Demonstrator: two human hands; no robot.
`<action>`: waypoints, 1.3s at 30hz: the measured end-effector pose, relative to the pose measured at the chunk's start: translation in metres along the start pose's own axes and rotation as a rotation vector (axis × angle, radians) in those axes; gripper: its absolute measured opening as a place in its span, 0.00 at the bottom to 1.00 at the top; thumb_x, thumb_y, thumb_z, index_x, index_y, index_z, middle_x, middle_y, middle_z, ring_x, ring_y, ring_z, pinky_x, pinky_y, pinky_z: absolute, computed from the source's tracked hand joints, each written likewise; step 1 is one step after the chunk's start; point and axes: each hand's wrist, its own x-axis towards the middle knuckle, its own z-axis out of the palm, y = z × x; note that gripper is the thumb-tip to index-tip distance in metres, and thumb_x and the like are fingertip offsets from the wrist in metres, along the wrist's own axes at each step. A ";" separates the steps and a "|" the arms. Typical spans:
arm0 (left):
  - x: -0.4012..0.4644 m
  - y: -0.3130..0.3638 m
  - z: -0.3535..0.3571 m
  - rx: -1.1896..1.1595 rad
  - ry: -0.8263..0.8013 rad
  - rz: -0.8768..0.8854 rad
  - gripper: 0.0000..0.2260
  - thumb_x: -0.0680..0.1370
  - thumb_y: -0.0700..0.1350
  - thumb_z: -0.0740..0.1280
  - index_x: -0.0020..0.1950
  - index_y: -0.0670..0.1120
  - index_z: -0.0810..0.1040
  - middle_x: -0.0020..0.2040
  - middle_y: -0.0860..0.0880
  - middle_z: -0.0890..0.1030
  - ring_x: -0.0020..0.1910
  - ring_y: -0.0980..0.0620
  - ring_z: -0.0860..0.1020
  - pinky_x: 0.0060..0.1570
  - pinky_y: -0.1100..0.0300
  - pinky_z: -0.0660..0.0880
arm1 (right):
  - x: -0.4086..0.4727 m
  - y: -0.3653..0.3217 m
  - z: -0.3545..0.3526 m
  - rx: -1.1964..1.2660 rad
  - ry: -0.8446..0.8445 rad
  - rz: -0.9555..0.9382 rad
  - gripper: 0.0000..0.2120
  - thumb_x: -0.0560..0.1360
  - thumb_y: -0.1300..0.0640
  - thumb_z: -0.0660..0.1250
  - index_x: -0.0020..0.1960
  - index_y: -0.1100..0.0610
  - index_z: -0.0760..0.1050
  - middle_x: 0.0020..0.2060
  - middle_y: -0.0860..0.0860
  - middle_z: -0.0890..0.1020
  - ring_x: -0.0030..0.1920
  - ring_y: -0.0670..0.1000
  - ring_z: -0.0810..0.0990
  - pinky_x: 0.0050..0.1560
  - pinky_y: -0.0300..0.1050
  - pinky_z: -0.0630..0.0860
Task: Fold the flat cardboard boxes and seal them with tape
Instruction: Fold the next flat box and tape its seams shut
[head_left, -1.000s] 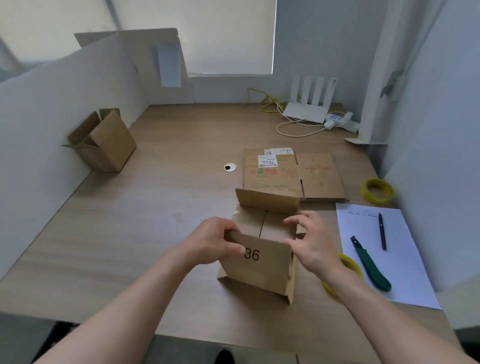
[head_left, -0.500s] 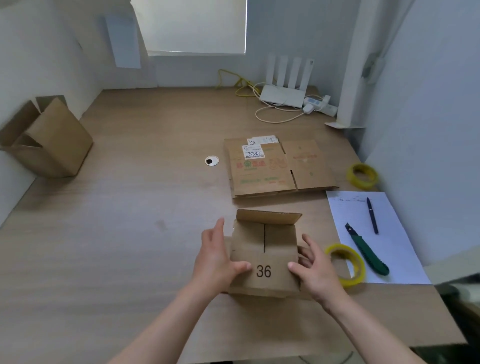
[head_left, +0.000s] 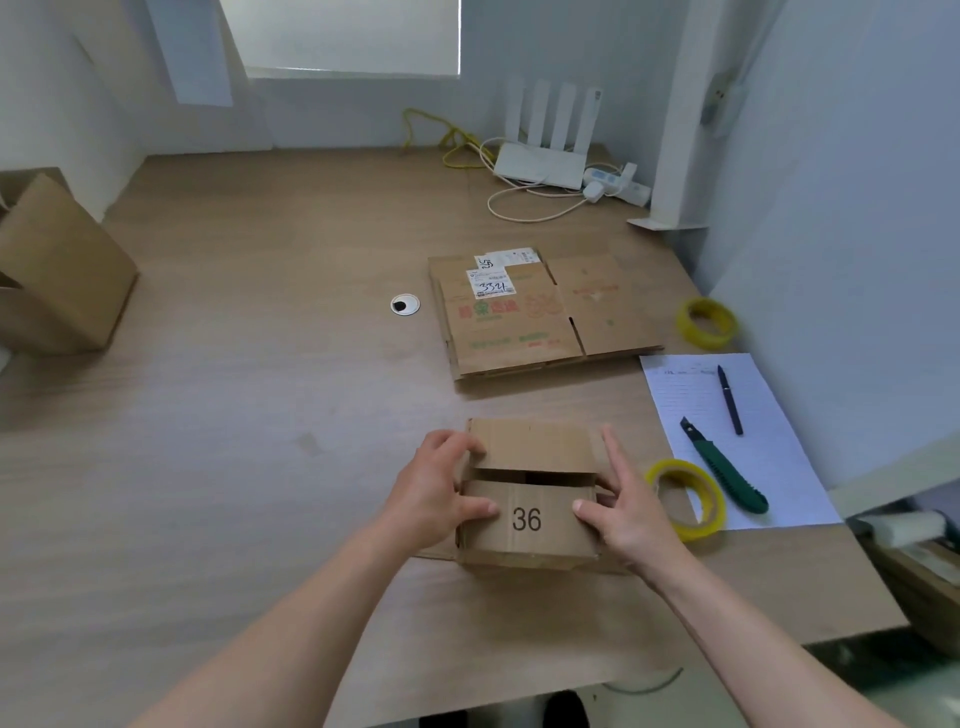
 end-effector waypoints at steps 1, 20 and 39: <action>0.000 -0.002 0.001 -0.018 -0.001 -0.001 0.25 0.64 0.53 0.81 0.51 0.66 0.70 0.61 0.60 0.67 0.43 0.55 0.76 0.48 0.61 0.77 | 0.000 0.000 0.000 -0.027 -0.007 -0.026 0.44 0.72 0.71 0.69 0.78 0.41 0.55 0.65 0.47 0.76 0.59 0.50 0.81 0.63 0.53 0.76; -0.021 0.022 0.014 -0.672 0.259 -0.340 0.11 0.82 0.53 0.61 0.59 0.51 0.76 0.54 0.50 0.80 0.51 0.50 0.80 0.37 0.57 0.78 | 0.008 -0.007 -0.024 0.161 -0.036 0.070 0.23 0.82 0.56 0.61 0.73 0.39 0.64 0.58 0.39 0.78 0.54 0.44 0.79 0.43 0.47 0.78; -0.025 0.042 0.038 0.070 -0.102 -0.388 0.71 0.57 0.61 0.81 0.73 0.55 0.23 0.77 0.45 0.57 0.71 0.44 0.68 0.65 0.55 0.71 | 0.033 -0.022 0.026 -0.749 -0.067 0.134 0.64 0.50 0.22 0.63 0.76 0.58 0.57 0.57 0.55 0.78 0.56 0.56 0.80 0.48 0.46 0.75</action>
